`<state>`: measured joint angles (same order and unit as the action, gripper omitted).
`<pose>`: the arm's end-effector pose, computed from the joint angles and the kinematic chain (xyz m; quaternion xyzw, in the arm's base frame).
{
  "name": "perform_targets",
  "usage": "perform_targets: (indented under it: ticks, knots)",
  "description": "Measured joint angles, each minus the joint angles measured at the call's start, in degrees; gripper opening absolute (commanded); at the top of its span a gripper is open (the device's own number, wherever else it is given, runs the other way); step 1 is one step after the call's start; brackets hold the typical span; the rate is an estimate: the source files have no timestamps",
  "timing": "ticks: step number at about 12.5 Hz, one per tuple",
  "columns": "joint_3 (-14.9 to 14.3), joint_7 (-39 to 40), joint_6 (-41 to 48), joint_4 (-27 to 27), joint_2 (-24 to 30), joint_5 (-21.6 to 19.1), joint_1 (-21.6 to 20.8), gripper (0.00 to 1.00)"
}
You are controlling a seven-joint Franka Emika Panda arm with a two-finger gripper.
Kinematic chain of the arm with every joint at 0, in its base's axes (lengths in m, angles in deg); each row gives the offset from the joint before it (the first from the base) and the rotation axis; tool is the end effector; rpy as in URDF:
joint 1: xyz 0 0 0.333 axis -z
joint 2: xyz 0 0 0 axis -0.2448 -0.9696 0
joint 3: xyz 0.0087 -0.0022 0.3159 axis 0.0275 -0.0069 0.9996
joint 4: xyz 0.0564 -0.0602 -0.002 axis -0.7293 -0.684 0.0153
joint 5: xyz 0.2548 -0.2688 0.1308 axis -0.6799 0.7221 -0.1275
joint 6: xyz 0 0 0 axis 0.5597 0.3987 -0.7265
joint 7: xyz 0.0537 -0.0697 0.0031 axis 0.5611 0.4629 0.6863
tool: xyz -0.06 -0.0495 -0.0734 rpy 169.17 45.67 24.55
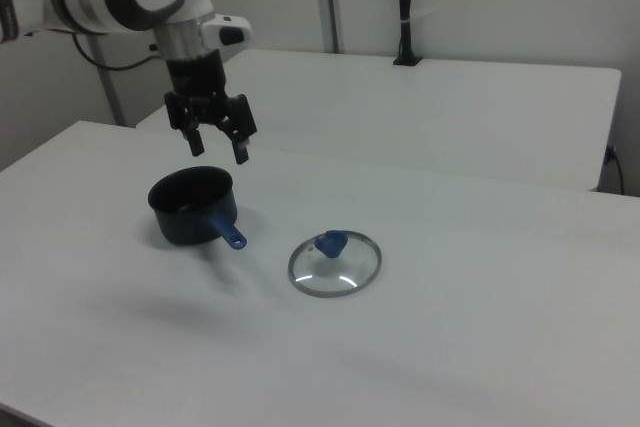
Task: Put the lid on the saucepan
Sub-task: 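Move the gripper down over the glass lid's blue knob, then close the gripper on the blue knob of the glass lid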
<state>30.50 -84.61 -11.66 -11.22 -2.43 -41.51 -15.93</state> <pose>0.5786 -0.0118 0.5698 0.9987 -0.0193 -0.0225 0.0425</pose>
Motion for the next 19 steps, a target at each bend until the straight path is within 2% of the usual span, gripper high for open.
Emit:
perform_targets:
  ticks: [7,9,11,14,16,19]
  knots:
    - [-0.12,0.24,-13.70,6.26,-17.05,-0.09,7.92,1.00]
    - [-0.12,-1.22,-19.32,6.60,-21.36,-0.22,8.80,1.00]
    - [-0.12,-6.34,-24.29,6.75,-24.40,-0.42,9.01,0.97]
    - [-0.10,-8.65,-26.39,6.72,-26.73,-0.43,8.95,0.92]
    - [-0.10,-8.96,-26.86,6.70,-27.94,-0.43,8.93,0.84]
    - [-0.08,-9.00,-26.87,6.02,-28.37,-0.43,8.88,0.64]
